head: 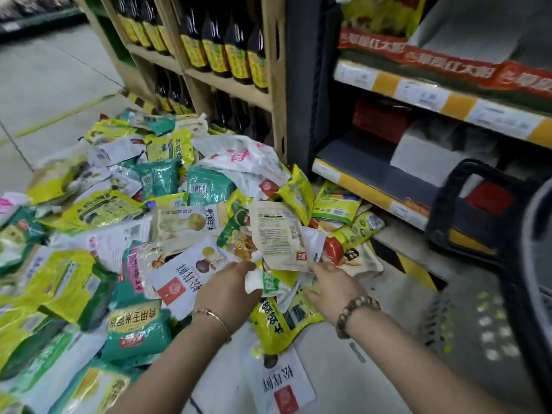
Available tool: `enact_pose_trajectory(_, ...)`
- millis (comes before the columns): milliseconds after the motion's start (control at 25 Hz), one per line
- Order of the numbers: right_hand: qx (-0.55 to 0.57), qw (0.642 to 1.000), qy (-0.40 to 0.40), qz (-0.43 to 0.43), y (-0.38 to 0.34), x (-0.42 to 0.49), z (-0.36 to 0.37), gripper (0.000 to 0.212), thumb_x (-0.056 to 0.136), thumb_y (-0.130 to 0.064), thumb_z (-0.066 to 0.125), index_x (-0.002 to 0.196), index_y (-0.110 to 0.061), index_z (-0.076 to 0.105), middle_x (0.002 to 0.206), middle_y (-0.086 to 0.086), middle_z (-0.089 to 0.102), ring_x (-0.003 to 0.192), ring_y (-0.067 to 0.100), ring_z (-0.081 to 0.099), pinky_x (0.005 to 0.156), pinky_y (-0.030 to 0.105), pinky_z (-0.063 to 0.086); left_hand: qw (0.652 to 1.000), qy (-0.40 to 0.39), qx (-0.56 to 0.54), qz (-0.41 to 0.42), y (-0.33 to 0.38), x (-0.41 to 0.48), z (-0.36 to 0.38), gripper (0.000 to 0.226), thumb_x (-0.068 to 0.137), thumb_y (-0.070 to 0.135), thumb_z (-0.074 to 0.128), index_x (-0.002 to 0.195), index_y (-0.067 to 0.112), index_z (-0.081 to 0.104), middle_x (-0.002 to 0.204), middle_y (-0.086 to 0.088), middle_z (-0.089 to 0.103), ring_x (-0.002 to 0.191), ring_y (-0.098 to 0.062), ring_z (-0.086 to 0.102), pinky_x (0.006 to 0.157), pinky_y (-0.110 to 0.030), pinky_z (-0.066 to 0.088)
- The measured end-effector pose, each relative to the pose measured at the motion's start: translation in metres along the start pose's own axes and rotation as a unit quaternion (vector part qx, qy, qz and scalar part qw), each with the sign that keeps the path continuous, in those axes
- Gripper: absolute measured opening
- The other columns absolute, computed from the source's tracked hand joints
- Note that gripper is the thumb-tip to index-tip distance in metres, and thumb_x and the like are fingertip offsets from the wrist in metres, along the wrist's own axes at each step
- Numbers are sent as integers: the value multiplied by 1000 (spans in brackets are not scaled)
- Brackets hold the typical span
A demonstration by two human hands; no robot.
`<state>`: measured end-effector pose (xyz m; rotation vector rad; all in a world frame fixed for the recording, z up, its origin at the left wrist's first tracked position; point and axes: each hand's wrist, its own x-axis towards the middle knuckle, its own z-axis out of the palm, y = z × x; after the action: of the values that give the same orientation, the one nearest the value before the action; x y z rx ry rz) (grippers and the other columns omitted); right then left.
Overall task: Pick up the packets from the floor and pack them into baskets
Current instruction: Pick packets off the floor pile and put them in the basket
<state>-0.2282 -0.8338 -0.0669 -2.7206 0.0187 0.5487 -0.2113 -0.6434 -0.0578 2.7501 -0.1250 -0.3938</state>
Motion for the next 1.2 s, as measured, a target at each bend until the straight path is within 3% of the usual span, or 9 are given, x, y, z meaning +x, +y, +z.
enact_pose_trajectory(280,-116,993,16,16,-12,123,75,70,92,-40,51,148,-24,13,155,5,16,140,24,24,110,41,28,982,0,-180,-57,-50,64,79,40,89,29,58,128,24,52,129,1,55,111,-18,56,88,-31,47)
enact_pose_trajectory(400,-70,996,44,24,-20,143,97,51,98,-32,39,146,-26,24,156,3,20,142,20,21,114,39,22,966,35,-252,-53,-59,77,97,34,87,20,59,121,23,58,121,4,60,108,-13,57,88,-22,44)
enact_pose_trajectory(520,107,965,229,77,-16,142,88,29,98,-12,42,123,-11,56,108,3,62,100,20,57,79,33,48,917,85,-383,-72,-66,87,98,27,87,8,58,109,23,63,106,4,64,101,-15,61,87,-21,44)
enact_pose_trajectory(600,233,905,344,94,-8,141,61,19,95,-8,49,106,-3,64,69,-8,52,62,7,48,54,21,37,898,119,-419,-62,-66,93,95,33,85,8,61,111,28,57,112,5,60,104,-14,59,89,-26,45)
enact_pose_trajectory(720,184,884,427,-54,3,131,7,19,88,-8,57,105,-7,67,65,-3,56,53,6,48,52,16,38,904,183,-385,38,-60,99,82,71,75,28,73,135,26,36,132,4,43,125,-10,40,103,-27,34)
enact_pose_trajectory(880,-5,899,322,-297,-12,103,-53,22,83,-21,56,103,-20,67,78,-2,67,69,23,64,62,41,53,938,137,-284,143,-48,105,61,110,61,35,85,140,33,8,150,4,22,138,-10,20,112,-27,18)
enact_pose_trajectory(960,11,908,245,-341,-34,90,-76,24,82,-30,56,101,-21,68,79,4,70,72,25,66,64,43,52,922,111,-347,134,-49,97,55,86,60,30,85,133,31,40,136,6,48,124,-6,43,102,-25,34)
enact_pose_trajectory(1040,58,913,207,-345,-52,91,-81,23,79,-30,62,97,-17,71,74,6,68,70,21,64,66,37,49,885,91,-447,98,-49,86,52,27,66,11,81,90,18,70,84,8,72,81,1,63,76,-19,46)
enact_pose_trajectory(1200,250,902,271,-226,-56,143,-41,30,82,-24,70,110,-17,64,96,-3,64,91,9,60,84,24,48,881,82,-465,-10,-65,74,57,16,76,7,72,65,18,65,58,8,66,58,-1,60,61,-15,48)
